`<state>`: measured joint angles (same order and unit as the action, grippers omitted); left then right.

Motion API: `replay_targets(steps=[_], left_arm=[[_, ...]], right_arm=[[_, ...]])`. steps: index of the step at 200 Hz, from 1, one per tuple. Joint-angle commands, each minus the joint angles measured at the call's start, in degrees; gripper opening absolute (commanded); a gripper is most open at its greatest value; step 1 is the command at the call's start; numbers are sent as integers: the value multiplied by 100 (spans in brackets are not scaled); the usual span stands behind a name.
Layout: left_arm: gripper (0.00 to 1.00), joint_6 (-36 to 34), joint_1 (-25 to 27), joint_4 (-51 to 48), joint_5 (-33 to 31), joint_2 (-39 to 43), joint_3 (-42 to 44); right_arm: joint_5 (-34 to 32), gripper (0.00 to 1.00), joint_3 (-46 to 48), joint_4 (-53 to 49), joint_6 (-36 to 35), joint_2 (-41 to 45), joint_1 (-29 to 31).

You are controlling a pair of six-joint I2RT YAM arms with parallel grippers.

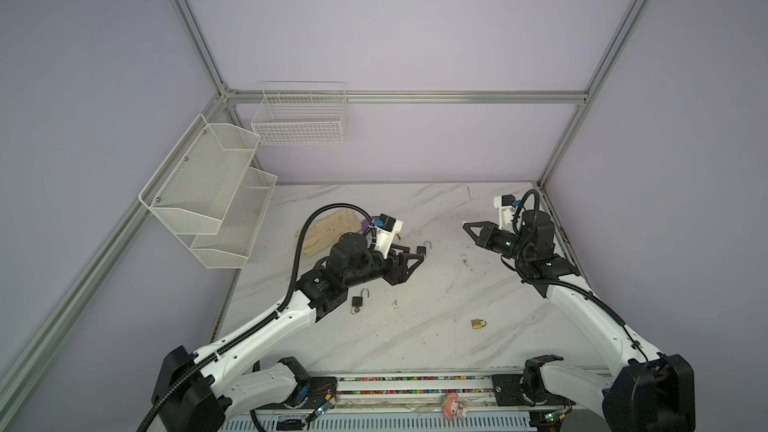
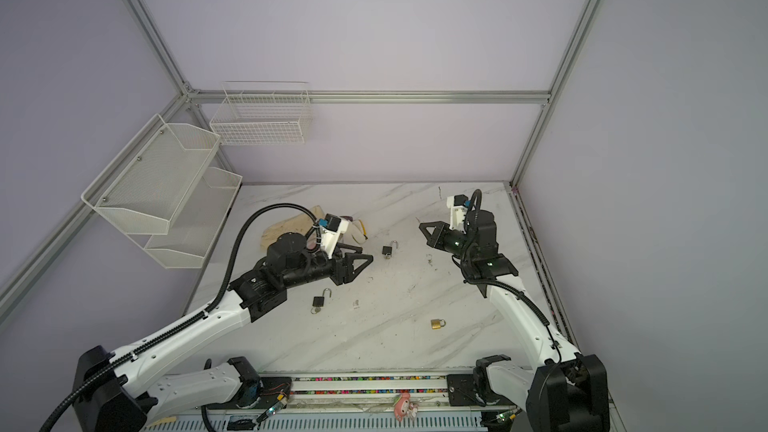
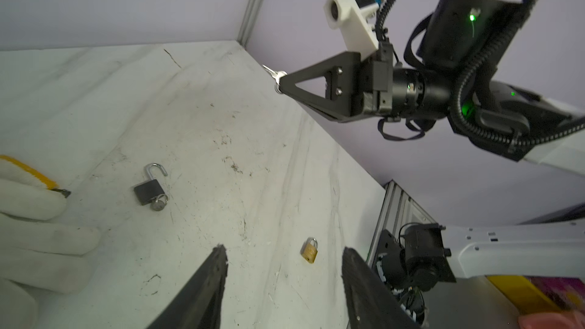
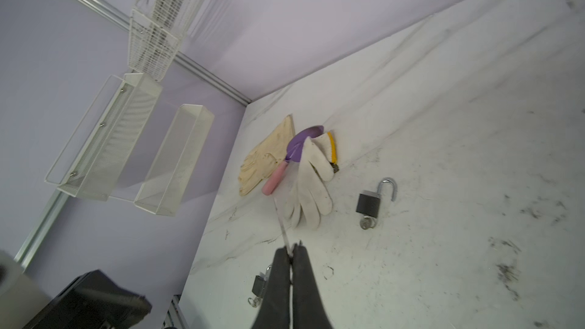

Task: Unlock with the key
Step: 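Swing the right gripper away while the left gripper moves toward the brass padlock, then lower the left gripper onto the small brass padlock and close on it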

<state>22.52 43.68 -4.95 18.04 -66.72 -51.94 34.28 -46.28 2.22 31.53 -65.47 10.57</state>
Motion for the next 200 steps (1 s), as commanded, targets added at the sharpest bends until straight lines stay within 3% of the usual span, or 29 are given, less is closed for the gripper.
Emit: replay_targets(steps=[1,49,87,142,200], left_arm=[[60,-1243,575,-835,-3,-551,-891],[64,-2126,1751,-1447,-654,-2459,-2111],[65,-2369,2284,-2408,-1323,-3928,-3478],[65,-2296,2513,-3136,-1826,-5286,-4732],[60,-2597,2762,-3386,-2110,-5887,-5266]], right_arm=[[334,0,148,-301,-208,-106,-351],[128,0,247,-216,-26,-244,-704],[375,0,391,-10,185,-314,-861],[526,0,442,2,257,-343,-1108],[549,0,480,0,240,-293,-1240]])
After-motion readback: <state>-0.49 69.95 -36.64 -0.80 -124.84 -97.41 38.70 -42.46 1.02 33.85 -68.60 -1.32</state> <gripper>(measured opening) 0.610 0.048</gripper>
